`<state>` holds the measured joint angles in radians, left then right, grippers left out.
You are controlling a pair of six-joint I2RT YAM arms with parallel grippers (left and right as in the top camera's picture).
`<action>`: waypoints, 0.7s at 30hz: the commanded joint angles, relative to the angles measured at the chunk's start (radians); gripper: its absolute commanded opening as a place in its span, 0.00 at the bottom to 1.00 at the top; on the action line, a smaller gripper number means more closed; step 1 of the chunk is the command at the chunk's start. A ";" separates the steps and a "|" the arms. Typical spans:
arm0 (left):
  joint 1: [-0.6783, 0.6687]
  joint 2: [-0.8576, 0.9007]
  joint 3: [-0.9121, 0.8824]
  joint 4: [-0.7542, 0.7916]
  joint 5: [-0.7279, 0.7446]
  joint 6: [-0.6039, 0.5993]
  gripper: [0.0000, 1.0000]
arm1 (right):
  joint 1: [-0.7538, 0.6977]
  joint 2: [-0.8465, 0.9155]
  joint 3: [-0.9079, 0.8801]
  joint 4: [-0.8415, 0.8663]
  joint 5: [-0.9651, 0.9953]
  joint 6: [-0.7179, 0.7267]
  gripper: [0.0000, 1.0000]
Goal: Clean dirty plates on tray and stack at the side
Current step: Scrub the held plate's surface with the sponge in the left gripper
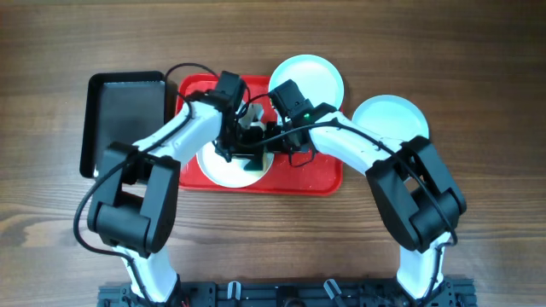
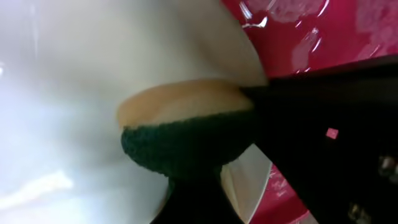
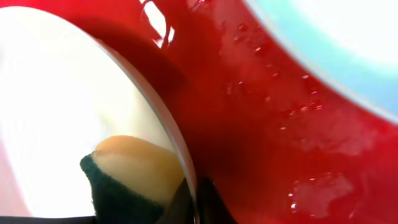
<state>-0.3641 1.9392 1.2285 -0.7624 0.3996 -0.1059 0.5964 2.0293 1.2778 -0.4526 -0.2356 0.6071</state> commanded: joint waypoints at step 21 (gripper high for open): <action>-0.008 0.030 -0.018 0.285 -0.670 -0.301 0.04 | 0.011 0.023 -0.012 0.013 0.016 -0.005 0.04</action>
<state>-0.4088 1.9400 1.2156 -0.4545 -0.0059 -0.3153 0.5755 2.0289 1.2781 -0.4255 -0.2001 0.6128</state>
